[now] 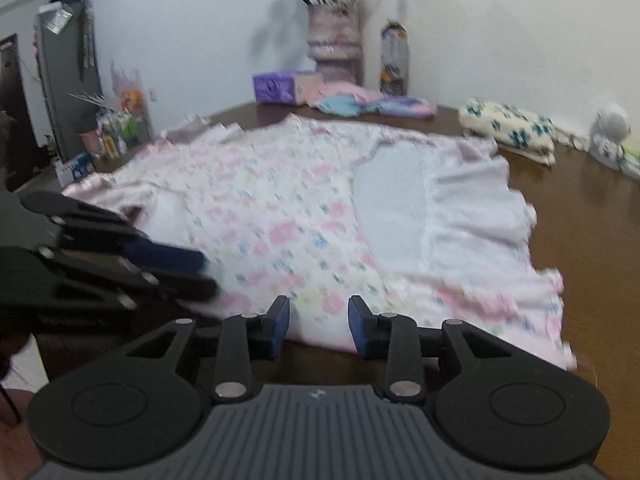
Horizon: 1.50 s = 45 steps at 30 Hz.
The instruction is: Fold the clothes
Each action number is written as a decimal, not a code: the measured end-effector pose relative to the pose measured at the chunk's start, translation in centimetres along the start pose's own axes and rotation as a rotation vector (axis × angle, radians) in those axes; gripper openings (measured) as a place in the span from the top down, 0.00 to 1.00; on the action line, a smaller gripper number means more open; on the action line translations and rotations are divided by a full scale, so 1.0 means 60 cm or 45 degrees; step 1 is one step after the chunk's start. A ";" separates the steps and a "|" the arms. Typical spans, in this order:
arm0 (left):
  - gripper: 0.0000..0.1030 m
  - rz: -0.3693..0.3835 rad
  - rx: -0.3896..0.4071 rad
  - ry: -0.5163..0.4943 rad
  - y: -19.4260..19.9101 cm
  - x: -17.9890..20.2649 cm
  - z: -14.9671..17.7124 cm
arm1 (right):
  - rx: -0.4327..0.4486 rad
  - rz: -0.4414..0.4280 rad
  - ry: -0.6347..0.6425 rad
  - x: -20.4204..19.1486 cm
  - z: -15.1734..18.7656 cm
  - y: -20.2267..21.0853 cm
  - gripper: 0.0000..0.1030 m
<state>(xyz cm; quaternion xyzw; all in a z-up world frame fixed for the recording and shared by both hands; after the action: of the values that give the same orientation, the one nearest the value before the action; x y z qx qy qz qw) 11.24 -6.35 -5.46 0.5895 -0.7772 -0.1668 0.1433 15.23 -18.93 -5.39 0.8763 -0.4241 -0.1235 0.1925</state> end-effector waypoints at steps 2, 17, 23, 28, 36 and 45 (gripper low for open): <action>0.79 -0.012 0.005 0.010 0.007 -0.006 0.006 | -0.003 0.035 -0.010 0.017 0.006 0.008 0.69; 0.80 -0.046 0.034 0.058 0.045 -0.031 0.020 | 0.062 0.229 -0.137 0.108 0.035 0.059 0.69; 0.80 -0.056 0.057 0.088 0.055 -0.037 0.025 | 0.088 0.252 -0.107 0.100 0.037 0.061 0.67; 0.56 -0.100 0.158 0.130 0.083 -0.042 0.002 | 0.121 0.249 -0.160 0.089 0.035 0.069 0.56; 0.15 -0.095 0.225 0.087 0.101 -0.024 -0.023 | 0.239 0.199 -0.034 0.021 -0.012 0.101 0.14; 0.11 -0.101 0.209 0.063 0.100 -0.022 -0.018 | 0.249 0.202 -0.022 0.016 -0.019 0.106 0.02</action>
<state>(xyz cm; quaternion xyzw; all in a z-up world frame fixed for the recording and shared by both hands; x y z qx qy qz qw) 6.84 -3.70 -1.96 0.6335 -0.7606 -0.0936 0.1068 11.83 -23.04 -1.57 0.8535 -0.5038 -0.0734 0.1115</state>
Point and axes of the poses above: each gripper's, at about its wrist camera, not at the fingertips, and y roughly against the way its jaws point, x to its right, z to its underside, the point moved 10 cm from there along -y, roughly the way its jaws point, and after that the axes turned 12 degrees about x, right-handed, at the moved point
